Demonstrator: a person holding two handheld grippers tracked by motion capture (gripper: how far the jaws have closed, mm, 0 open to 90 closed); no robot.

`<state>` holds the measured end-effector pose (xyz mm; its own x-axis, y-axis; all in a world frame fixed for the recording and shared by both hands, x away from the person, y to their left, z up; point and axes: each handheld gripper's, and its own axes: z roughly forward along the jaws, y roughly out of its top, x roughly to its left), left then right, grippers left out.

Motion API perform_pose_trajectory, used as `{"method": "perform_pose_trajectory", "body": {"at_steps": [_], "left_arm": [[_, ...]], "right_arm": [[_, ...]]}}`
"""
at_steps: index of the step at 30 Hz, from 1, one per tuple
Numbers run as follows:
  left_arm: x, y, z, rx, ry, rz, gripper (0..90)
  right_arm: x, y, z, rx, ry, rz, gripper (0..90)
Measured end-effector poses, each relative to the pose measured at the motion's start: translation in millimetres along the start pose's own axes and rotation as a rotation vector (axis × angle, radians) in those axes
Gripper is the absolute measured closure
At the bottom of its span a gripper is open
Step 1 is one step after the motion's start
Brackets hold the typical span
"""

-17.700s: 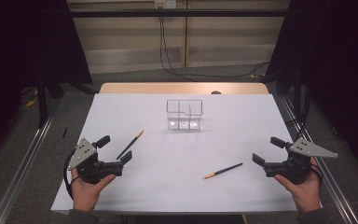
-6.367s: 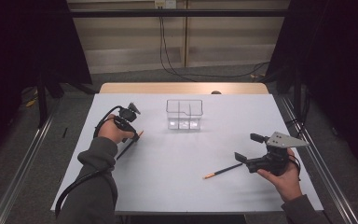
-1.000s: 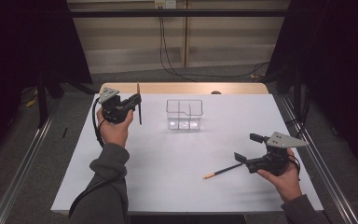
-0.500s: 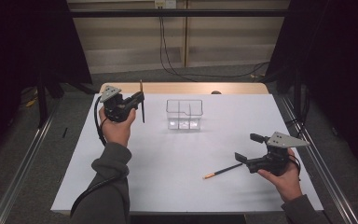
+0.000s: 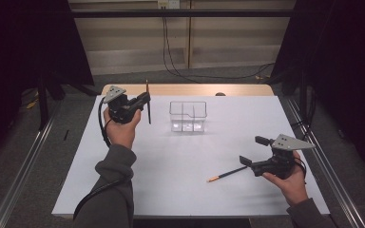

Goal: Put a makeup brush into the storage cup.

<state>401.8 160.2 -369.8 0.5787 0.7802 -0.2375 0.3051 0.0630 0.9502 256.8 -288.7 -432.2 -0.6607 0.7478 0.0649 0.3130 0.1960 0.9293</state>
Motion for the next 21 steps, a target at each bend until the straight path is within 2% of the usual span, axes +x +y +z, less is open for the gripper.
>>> {"method": "perform_pose_trajectory", "body": {"at_steps": [4, 12, 19, 20, 21], "left_arm": [[-3.2, 1.5, 0.9, 0.001, 0.003, 0.011, 83.9], [-9.2, 3.4, 4.7, -0.004, -0.028, 0.013, 83.8], [-13.7, 4.3, 8.1, -0.006, -0.043, 0.007, 83.9], [-14.0, 4.9, 7.9, 0.003, -0.042, 0.019, 83.9], [-15.0, 4.9, 8.8, -0.007, -0.045, 0.011, 83.9]], "right_arm": [[-0.2, -0.1, -0.2, 0.004, -0.006, 0.003, 0.8], [-0.5, -0.2, 0.2, 0.005, -0.004, 0.007, 0.4], [-0.6, -0.5, 0.3, 0.009, -0.006, 0.007, 0.0], [-0.5, -0.5, 0.5, 0.011, -0.005, 0.007, 0.0], [-0.5, -0.5, 0.5, 0.011, -0.005, 0.007, 0.0]]}}
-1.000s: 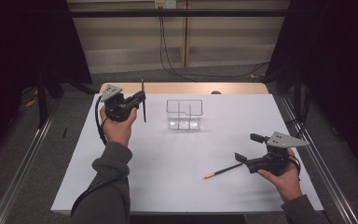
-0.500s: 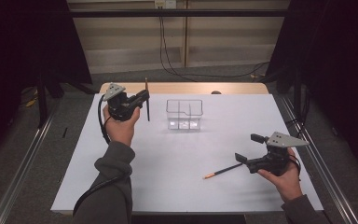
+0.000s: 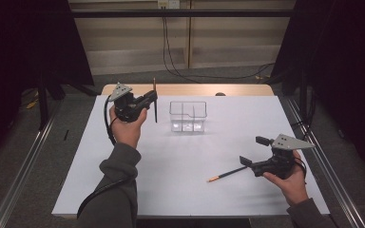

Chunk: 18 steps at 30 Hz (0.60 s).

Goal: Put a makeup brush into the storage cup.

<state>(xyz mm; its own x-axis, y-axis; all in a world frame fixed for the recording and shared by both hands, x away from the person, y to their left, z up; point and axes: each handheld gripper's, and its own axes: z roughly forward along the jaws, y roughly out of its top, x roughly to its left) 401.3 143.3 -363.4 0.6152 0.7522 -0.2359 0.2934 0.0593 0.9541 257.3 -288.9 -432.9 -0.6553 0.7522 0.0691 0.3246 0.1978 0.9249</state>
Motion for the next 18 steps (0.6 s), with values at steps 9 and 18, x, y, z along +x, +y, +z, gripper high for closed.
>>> {"method": "perform_pose_trajectory", "body": {"at_steps": [9, 18], "left_arm": [[-7.4, 2.6, 7.2, -0.001, -0.02, 0.003, 83.9], [-13.1, 4.0, 13.6, -0.003, -0.032, 0.007, 83.9]], "right_arm": [[-0.2, 0.0, -0.6, -0.009, 0.006, 0.004, 0.0], [-2.6, -1.0, -1.7, -0.011, 0.012, 0.026, 0.0]]}}
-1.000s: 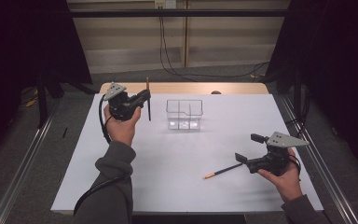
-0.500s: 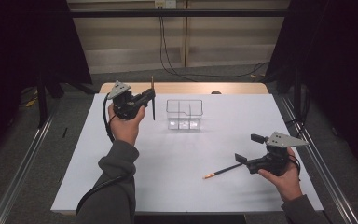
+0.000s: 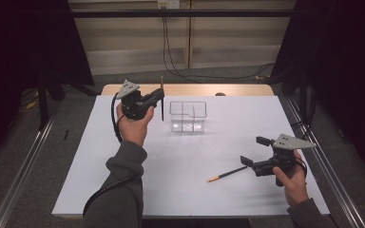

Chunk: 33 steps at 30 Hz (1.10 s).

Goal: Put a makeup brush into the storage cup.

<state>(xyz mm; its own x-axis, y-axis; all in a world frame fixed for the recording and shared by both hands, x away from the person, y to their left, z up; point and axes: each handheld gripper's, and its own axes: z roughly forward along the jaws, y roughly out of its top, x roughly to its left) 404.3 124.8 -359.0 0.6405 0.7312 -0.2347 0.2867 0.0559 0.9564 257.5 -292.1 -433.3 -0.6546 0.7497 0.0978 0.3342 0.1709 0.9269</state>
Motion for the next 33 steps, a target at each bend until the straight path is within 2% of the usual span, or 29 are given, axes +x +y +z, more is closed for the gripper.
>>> {"method": "perform_pose_trajectory", "body": {"at_steps": [4, 5, 8, 33], "left_arm": [[-4.1, 1.1, 3.1, -0.002, -0.005, 0.001, 83.9], [-4.5, 1.4, 3.7, 0.003, -0.014, 0.012, 83.9], [-7.3, 1.8, 6.3, -0.008, -0.013, -0.001, 83.9], [-27.7, 10.6, 32.1, -0.014, -0.062, 0.014, 83.9]], "right_arm": [[-0.4, -0.1, 0.0, 0.002, 0.003, 0.0, 0.0], [-0.2, -0.1, 0.0, 0.003, 0.004, 0.001, 0.0], [0.4, 0.1, 0.3, 0.0, 0.003, 0.001, 0.0], [-0.1, -0.5, 0.5, 0.004, 0.016, -0.003, 0.0]]}}
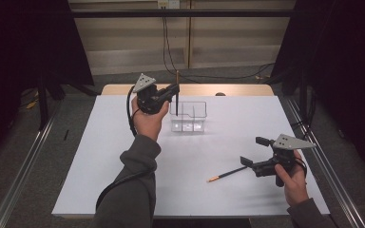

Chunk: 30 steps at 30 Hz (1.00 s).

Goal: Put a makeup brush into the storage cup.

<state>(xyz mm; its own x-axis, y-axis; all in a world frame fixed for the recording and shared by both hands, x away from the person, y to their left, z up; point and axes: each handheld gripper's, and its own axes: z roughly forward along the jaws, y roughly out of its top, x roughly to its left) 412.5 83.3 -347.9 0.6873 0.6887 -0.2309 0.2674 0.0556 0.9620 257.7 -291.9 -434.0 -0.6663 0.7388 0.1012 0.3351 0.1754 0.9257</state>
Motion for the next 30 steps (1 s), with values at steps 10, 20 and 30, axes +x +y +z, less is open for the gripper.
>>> {"method": "perform_pose_trajectory", "body": {"at_steps": [10, 20, 30], "left_arm": [[-4.5, 0.6, 9.1, 0.013, -0.015, 0.019, 83.9], [-9.8, 0.2, 19.1, -0.003, -0.035, 0.005, 83.9], [-13.4, -0.1, 28.4, -0.004, -0.042, 0.01, 83.8]], "right_arm": [[-0.2, -0.1, 0.2, 0.002, 0.005, -0.002, 0.0], [-0.5, -0.1, -0.1, -0.001, 0.003, -0.002, 0.0], [-0.7, -0.7, 0.6, 0.002, 0.007, -0.004, 0.0]]}}
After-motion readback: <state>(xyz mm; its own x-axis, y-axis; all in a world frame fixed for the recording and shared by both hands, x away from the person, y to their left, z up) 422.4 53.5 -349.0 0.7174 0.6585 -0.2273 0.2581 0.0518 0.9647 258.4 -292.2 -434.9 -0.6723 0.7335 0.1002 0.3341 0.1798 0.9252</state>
